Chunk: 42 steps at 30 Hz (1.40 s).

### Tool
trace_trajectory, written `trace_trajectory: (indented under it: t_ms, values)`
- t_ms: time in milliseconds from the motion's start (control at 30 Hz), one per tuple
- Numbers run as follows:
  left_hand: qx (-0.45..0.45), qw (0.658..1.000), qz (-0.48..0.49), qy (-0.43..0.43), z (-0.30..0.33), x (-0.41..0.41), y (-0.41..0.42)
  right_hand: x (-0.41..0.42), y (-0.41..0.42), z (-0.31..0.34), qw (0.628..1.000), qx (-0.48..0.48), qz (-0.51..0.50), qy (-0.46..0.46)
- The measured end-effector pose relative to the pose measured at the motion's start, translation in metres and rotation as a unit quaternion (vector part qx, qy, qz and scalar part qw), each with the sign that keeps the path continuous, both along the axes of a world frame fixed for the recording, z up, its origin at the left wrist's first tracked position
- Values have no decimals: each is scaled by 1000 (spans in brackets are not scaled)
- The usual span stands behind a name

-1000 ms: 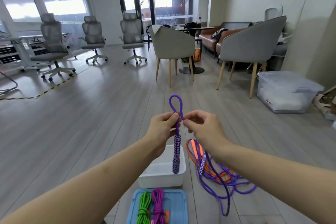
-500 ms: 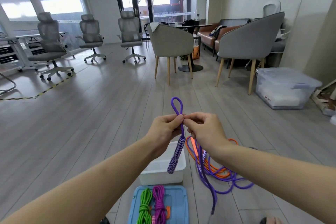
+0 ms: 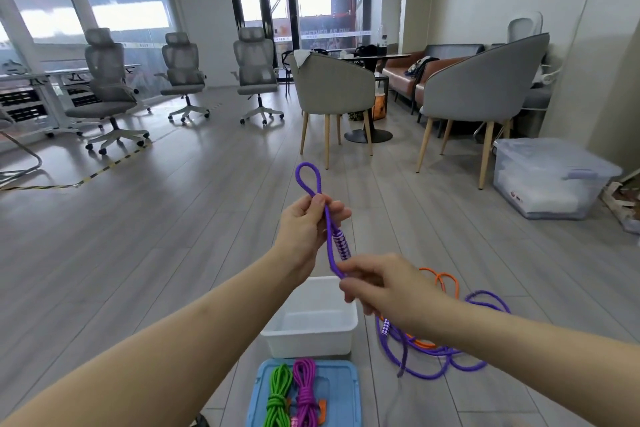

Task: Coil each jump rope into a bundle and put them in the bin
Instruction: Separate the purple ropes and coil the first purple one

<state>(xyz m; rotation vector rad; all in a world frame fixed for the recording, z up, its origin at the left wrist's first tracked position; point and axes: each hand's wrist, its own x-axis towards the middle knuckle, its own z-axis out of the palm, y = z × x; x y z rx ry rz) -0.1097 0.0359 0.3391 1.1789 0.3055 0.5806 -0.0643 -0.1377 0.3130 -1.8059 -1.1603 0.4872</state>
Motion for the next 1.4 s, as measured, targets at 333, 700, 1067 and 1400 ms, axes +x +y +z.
trace_trajectory:
  t_ms: [333,700,1067,1400]
  values:
    - [28,992,-96,78,6,-13,9,45,-26,-7,977,-24,-36,-208]
    - [230,949,-150,153,-13,-16,-23,40,-14,2,923,80,-80,-367]
    - [224,933,-245,140,-12,-20,-29,43,-18,5,899,87,-102,-417]
    - [329,892,-229,210,-6,-20,-26,60,-23,4,930,72,-118,-341]
